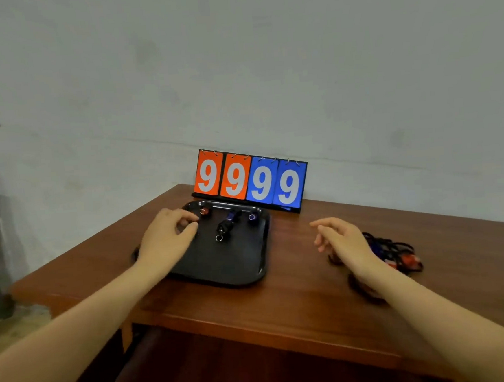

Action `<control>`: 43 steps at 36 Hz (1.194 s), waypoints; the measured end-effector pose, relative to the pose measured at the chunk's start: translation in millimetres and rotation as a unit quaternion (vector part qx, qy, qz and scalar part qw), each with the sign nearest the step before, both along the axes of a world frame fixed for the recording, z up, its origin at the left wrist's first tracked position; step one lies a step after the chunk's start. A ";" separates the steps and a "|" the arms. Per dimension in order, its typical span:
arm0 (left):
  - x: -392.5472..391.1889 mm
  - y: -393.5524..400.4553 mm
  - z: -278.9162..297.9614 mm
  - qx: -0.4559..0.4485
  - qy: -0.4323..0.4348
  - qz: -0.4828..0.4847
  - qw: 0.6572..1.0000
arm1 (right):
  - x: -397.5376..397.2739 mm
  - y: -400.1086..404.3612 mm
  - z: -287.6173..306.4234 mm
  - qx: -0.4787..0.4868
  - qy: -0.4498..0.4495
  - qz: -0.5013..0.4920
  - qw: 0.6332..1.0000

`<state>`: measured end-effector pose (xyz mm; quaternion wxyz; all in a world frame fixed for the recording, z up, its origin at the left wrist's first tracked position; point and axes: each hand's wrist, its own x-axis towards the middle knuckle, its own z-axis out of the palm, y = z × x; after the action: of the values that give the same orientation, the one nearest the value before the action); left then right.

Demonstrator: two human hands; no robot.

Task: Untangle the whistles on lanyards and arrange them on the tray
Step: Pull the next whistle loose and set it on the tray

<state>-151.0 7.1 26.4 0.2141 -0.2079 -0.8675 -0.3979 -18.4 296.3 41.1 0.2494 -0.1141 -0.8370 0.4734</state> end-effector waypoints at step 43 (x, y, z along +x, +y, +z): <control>16.6 263.9 -5.2 0.243 -0.208 -0.238 0.917 | -16.3 79.8 -20.7 -0.008 -0.004 0.046 0.999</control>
<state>-134.4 271.1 21.3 -0.0285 -0.2627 -0.6939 -0.6699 -34.8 376.1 20.4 0.2229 -0.0795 -0.8387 0.4904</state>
